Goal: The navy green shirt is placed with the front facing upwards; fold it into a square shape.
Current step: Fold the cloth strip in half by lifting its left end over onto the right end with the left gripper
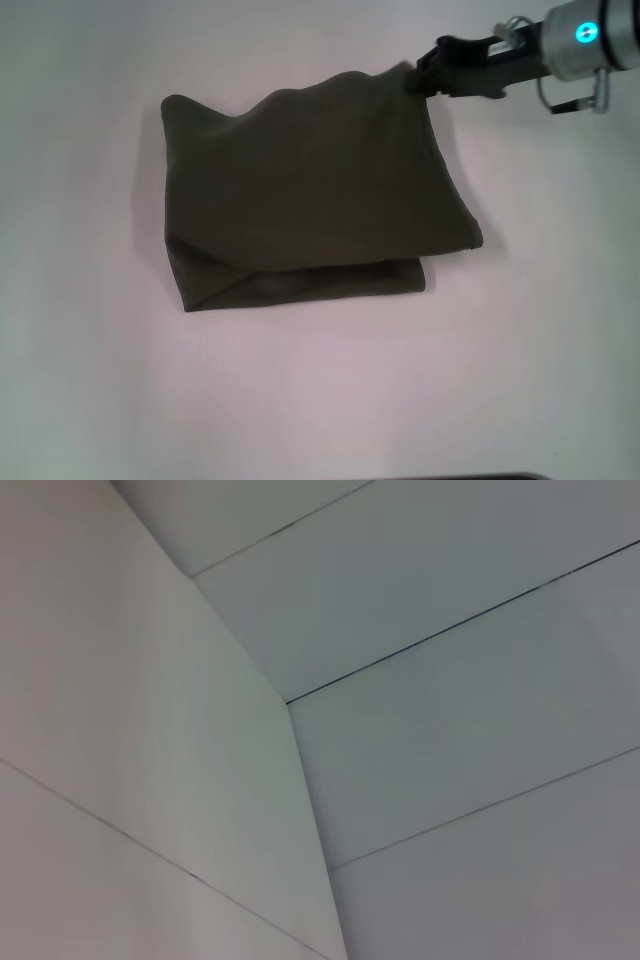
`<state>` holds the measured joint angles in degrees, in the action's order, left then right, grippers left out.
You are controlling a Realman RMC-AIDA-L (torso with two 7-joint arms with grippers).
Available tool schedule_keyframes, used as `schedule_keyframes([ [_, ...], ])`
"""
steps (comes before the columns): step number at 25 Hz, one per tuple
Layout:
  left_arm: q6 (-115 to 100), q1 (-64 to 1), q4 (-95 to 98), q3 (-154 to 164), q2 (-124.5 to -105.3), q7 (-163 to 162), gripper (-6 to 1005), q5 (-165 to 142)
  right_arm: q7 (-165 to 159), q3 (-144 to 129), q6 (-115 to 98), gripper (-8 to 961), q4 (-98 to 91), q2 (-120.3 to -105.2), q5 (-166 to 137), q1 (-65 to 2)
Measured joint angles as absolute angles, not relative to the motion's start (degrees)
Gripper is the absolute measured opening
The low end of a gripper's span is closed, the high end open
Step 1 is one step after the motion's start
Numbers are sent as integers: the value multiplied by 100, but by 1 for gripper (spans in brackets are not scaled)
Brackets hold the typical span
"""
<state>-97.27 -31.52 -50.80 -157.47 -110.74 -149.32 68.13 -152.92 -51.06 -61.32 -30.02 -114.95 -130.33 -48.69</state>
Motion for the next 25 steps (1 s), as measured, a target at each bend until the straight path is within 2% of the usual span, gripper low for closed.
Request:
schedule_keyframes([
  [1,-9724,-3155,-5079,-15745,-11073,-14932,691,6813,-15286,-5059,-6152,78,-3016,-11451,-13033,-4835],
  [9,-9720,-3157,-5079,-15754,-11068,-14934,691,6813,-15320,-4736,-6096,328,-3033,-11059,-13034,-4731],
  [11,-9720,-3160,-5080,-15748,-11065,-14944,691,6812,-15332,-4734,-6210,380,-3040,-11008,-13035,-4797],
  [14,-9725,-3163,-5080,-15746,-11064,-14955,691,6811,-15339,-4739,-6316,459,-3048,-10998,-13046,-4879],
  [19,-9749,-3160,-5079,-15761,-11063,-14976,690,6811,-15444,-4783,-6420,460,-2999,-11041,-13061,-4970],
  [25,-9773,-3177,-5080,-15715,-11056,-14994,691,6811,-15477,-4802,-6833,460,-3084,-11219,-13063,-5172],
])
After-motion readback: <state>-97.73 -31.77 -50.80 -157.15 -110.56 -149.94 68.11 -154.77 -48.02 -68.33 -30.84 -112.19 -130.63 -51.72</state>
